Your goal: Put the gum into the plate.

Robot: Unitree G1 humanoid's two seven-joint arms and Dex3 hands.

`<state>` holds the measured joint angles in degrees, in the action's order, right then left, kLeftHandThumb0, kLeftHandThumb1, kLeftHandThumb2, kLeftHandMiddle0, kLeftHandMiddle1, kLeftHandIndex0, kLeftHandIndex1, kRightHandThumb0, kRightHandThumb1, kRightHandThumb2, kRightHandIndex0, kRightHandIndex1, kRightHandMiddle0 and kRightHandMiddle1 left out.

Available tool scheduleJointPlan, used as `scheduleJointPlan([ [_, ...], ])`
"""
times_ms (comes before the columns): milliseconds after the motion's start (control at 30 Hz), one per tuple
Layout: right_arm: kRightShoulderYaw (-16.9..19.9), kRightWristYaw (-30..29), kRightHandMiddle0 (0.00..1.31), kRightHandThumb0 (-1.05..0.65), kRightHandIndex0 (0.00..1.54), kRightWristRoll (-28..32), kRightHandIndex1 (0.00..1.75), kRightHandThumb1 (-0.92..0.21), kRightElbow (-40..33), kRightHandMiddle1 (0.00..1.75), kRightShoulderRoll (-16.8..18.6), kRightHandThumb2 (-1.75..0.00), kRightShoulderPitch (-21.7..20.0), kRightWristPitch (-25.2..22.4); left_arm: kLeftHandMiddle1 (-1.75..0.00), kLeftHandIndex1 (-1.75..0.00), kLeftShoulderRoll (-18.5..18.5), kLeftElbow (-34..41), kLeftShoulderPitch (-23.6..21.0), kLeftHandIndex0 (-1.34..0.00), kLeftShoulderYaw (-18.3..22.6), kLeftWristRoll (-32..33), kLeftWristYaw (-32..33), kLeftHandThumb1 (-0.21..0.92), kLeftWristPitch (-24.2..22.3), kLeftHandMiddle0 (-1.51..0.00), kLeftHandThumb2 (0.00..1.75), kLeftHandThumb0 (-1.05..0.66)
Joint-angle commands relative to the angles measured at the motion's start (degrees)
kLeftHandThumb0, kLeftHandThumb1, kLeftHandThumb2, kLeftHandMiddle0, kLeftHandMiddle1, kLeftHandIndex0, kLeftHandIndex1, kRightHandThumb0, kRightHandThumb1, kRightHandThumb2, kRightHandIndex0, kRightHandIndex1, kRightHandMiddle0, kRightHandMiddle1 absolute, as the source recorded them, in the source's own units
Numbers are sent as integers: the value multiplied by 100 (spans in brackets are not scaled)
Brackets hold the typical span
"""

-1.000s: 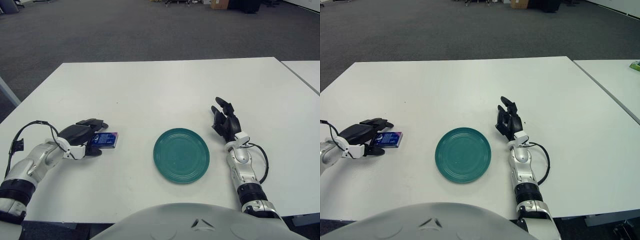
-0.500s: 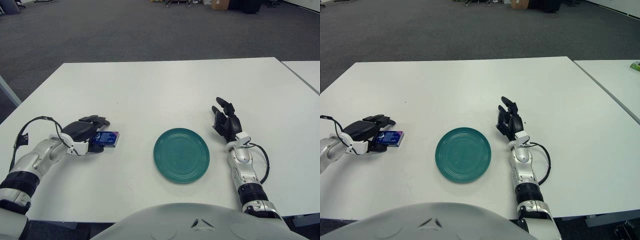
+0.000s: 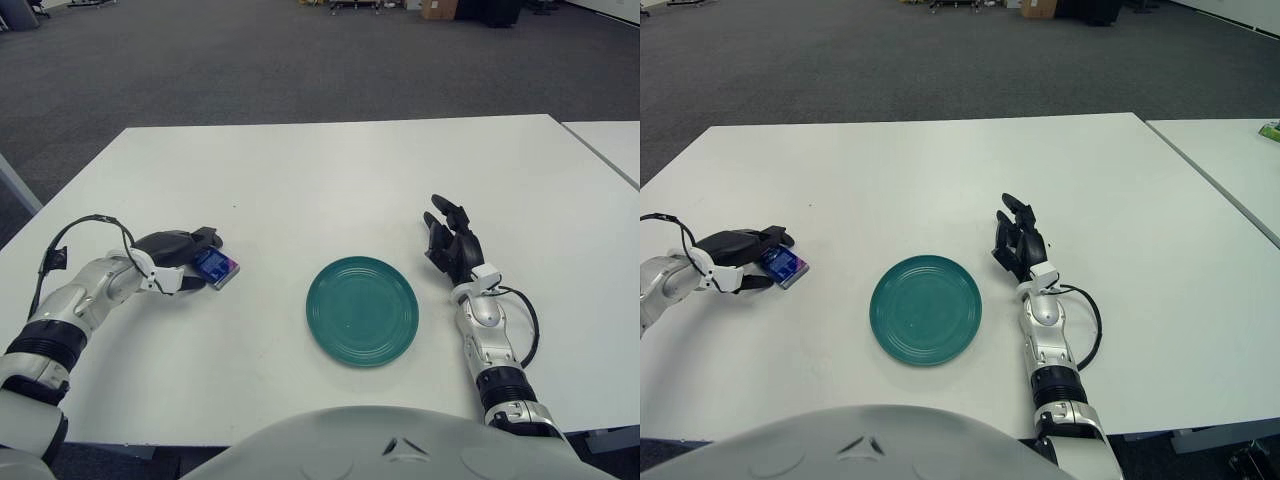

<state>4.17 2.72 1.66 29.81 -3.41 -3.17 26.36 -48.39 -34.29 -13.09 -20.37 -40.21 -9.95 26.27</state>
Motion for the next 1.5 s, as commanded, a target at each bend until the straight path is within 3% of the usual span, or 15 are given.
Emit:
scheduleJointPlan([
  [0, 124, 38, 0, -73, 31, -32, 0, -92, 627, 56, -187, -86, 1065, -263, -133, -148, 240, -387, 490, -53, -567, -601, 333, 44, -76, -70, 96, -2],
  [233, 151, 50, 0, -72, 32, -3, 1, -92, 621, 56, -181, -86, 1029, -355, -158, -159, 110, -318, 546, -53, -695, -783, 966, 31, 86, -67, 122, -1],
  [367, 160, 50, 0, -72, 33, -11, 1, -92, 630, 56, -179, -87, 1006, -391, -170, -161, -67, 100, 617, -52, -629, -719, 940, 26, 113, -66, 133, -1],
  [767, 165, 55, 0, -71, 33, -27, 1, -92, 687, 56, -196, -87, 938, -389, -175, -160, -165, 410, 689, -59, -463, -657, 985, 15, -61, -73, 147, -1],
  [1033, 181, 58, 0, -71, 32, -17, 0, -92, 746, 56, -217, -86, 872, -421, -175, -155, -423, 1005, 681, -67, 49, -315, 864, 10, -201, -76, 150, -1],
  [1200, 188, 50, 0, -72, 32, -20, 0, -92, 788, 56, -224, -87, 845, -430, -172, -169, -517, 1824, 909, -61, 541, 26, 676, 9, -397, -77, 155, -1],
  [1467, 192, 75, 0, -73, 31, 7, 0, -92, 848, 56, -227, -87, 816, -413, -161, -174, -149, 2898, 1077, -56, 1284, 610, 651, 10, -697, -82, 152, 0],
])
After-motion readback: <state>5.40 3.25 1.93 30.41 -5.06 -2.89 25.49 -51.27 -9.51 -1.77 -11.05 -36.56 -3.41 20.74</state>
